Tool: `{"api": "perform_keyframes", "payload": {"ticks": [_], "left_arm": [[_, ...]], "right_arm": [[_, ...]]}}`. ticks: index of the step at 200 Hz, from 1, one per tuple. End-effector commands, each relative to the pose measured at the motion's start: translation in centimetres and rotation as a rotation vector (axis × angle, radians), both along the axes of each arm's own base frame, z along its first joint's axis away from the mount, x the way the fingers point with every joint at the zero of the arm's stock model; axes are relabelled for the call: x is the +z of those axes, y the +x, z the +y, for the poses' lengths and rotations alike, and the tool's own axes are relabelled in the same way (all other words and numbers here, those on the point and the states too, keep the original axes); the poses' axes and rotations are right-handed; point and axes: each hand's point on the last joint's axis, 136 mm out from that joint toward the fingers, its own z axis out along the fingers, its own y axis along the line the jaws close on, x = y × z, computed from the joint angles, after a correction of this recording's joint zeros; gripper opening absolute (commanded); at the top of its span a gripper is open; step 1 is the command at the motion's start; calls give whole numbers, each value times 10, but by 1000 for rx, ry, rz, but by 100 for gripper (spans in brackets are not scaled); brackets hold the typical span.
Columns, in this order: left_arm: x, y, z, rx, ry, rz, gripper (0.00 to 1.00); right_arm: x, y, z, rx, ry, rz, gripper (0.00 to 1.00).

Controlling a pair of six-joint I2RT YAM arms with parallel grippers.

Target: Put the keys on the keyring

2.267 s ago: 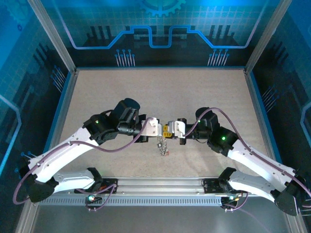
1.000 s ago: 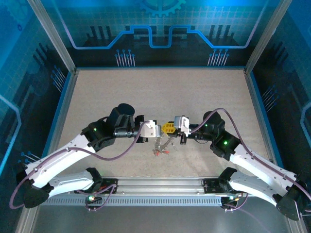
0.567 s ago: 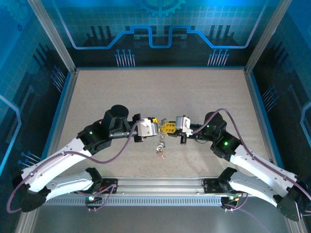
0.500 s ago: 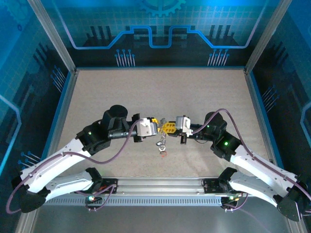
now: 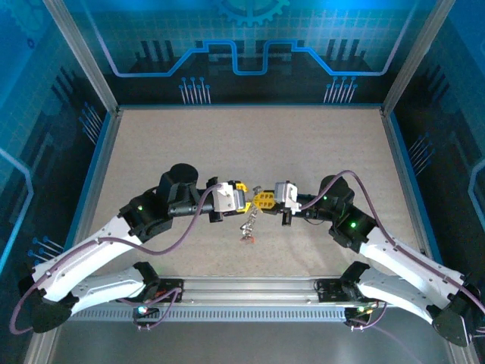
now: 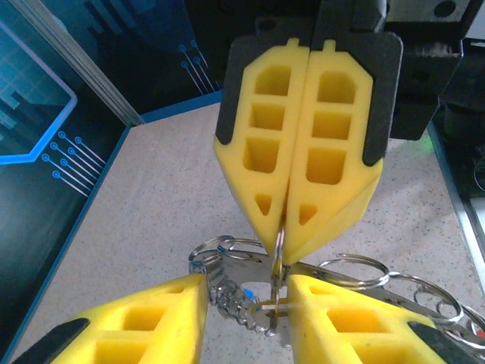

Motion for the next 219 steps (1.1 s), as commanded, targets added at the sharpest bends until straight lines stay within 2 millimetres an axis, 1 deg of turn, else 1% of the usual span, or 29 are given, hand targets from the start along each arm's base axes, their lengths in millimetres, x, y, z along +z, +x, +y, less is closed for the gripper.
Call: {"api": "perform_keyframes", "payload": {"ticks": [1,27,39,54,108,157,182,201,219], "left_arm": [[8,-5,-3,-32,-42,-1,34],[9,-8,-5,-53,-49,6,32],[5,-5,-5,-38,-37,14,32],[-1,0,-3,-11,-9,23,28],[-16,0,-3,-19,16,52,28],[-12,-2,-5,-37,3,59,27],[-6,-2,-5,-35,-7,57,21],[0,-2,-5,-37,-19,49,15],[4,-3,-4,-36,-26,44,12]], "right_arm": [[8,-4,-3,14,24,-38,0],[8,-4,-2,14,25,-39,0],[10,-3,-2,15,30,-41,0],[11,-5,-1,25,31,-42,0],[12,-6,-1,32,35,-56,0],[8,-8,1,59,26,-51,0],[8,-9,3,68,24,-57,0],[7,-8,3,65,13,-61,0],[4,-6,3,60,-11,-70,0]]}}
